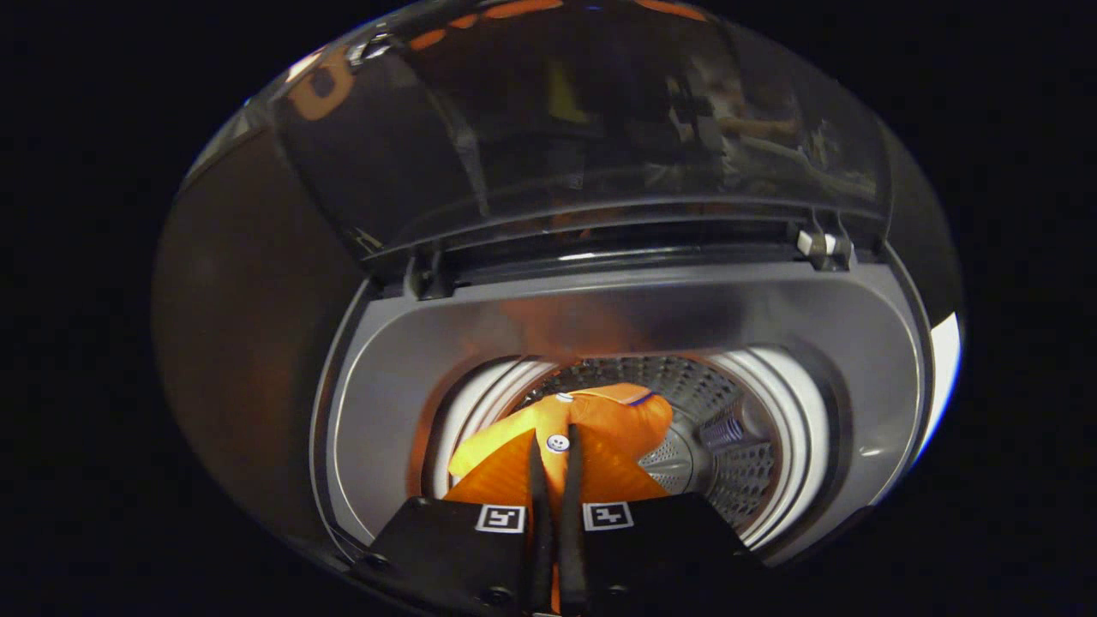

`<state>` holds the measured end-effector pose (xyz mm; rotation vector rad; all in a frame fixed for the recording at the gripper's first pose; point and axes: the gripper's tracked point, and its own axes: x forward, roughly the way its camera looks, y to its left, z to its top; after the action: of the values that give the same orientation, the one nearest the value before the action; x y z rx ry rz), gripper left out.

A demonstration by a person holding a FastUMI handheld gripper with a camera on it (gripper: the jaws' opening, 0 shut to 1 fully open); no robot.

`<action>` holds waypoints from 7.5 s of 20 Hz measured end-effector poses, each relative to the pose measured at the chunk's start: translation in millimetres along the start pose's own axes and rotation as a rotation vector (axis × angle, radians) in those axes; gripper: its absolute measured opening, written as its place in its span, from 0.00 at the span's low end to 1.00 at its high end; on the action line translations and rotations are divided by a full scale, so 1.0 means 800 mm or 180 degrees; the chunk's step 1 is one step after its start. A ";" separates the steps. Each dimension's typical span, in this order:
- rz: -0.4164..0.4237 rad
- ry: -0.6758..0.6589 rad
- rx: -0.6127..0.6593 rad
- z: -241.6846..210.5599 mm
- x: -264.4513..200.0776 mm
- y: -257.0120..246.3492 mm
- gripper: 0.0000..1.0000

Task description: Put the clothes into the washing machine and then close the washing machine lid.

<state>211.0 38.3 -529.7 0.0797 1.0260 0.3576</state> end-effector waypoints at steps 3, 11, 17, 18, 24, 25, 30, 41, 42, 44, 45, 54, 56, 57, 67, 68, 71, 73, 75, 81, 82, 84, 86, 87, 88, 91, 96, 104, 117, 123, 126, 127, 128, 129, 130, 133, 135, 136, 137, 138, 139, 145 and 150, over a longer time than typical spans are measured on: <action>-0.0155 0.0215 0.0029 -0.005 0.007 -0.005 0.11; -0.0461 0.0510 0.0128 -0.024 0.021 -0.027 0.18; -0.0483 0.0447 0.0024 -0.019 0.014 -0.026 0.53; -0.0485 0.0415 -0.0001 -0.017 0.011 -0.025 0.65; -0.0459 -0.0086 -0.0168 0.012 -0.033 -0.008 0.99; -0.0456 -0.0205 -0.0213 0.019 -0.047 -0.002 0.99; -0.0305 -0.0949 -0.0270 0.077 -0.168 0.040 0.99; -0.0139 -0.2363 -0.0473 0.281 -0.397 0.110 0.98; -0.0151 -0.2371 -0.0502 0.298 -0.394 0.113 0.98; -0.0159 -0.2407 -0.0515 0.325 -0.387 0.115 0.98; -0.0152 -0.2416 -0.0521 0.336 -0.381 0.117 0.98; -0.0213 -0.1935 -0.0585 0.406 -0.237 0.104 0.99; -0.0288 -0.1888 -0.0564 0.417 -0.215 0.093 0.99; -0.0313 -0.1891 -0.0569 0.421 -0.209 0.091 0.99; -0.0496 -0.1624 -0.0564 0.416 -0.155 0.063 1.00; -0.0488 -0.1625 -0.0577 0.415 -0.158 0.065 1.00; -0.0497 -0.1674 -0.0596 0.403 -0.169 0.070 1.00; -0.0544 -0.1766 -0.0591 0.391 -0.186 0.070 1.00; -0.0487 -0.1745 -0.0678 0.370 -0.195 0.075 1.00; -0.0481 -0.1698 -0.0750 0.305 -0.218 0.081 1.00; -0.0503 -0.1684 -0.0744 0.291 -0.220 0.081 1.00; -0.0561 -0.1680 -0.0652 0.268 -0.224 0.078 1.00; -0.0609 -0.1593 -0.0544 0.237 -0.224 0.072 1.00; -0.0584 -0.1510 -0.0475 0.219 -0.218 0.072 1.00; -0.0549 -0.1401 -0.0377 0.196 -0.210 0.069 1.00; -0.0495 -0.1241 -0.0143 0.148 -0.192 0.063 1.00; -0.0608 -0.1265 -0.0299 0.145 -0.200 0.063 0.99; -0.0508 -0.1499 -0.0713 0.173 -0.229 0.102 0.99; -0.0523 -0.2454 -0.0214 0.178 -0.417 0.184 0.99; -0.0655 -0.2902 -0.0154 0.153 -0.545 0.199 0.99; -0.0701 -0.3009 -0.0176 0.143 -0.600 0.191 0.99; -0.0689 -0.3054 -0.0208 0.141 -0.622 0.192 0.99; -0.0703 -0.3094 -0.0231 0.142 -0.640 0.190 0.99; -0.0709 -0.3128 -0.0250 0.142 -0.654 0.184 0.99; -0.0713 -0.3152 -0.0263 0.141 -0.668 0.182 0.99; -0.0745 -0.3242 -0.0301 0.133 -0.704 0.169 0.99; -0.0776 -0.3280 -0.0308 0.125 -0.721 0.160 0.98; -0.0762 -0.3286 -0.0294 0.121 -0.725 0.157 0.98; -0.0733 -0.3294 -0.0283 0.116 -0.730 0.157 0.98; -0.0715 -0.3307 -0.0284 0.113 -0.737 0.155 0.99; -0.0713 -0.3313 -0.0300 0.109 -0.742 0.150 0.99; -0.0817 -0.3367 -0.0372 0.092 -0.768 0.123 0.99; -0.0873 -0.3415 -0.0377 0.084 -0.779 0.112 0.99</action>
<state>-45.3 -75.0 37.8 0.0143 -0.0515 0.0825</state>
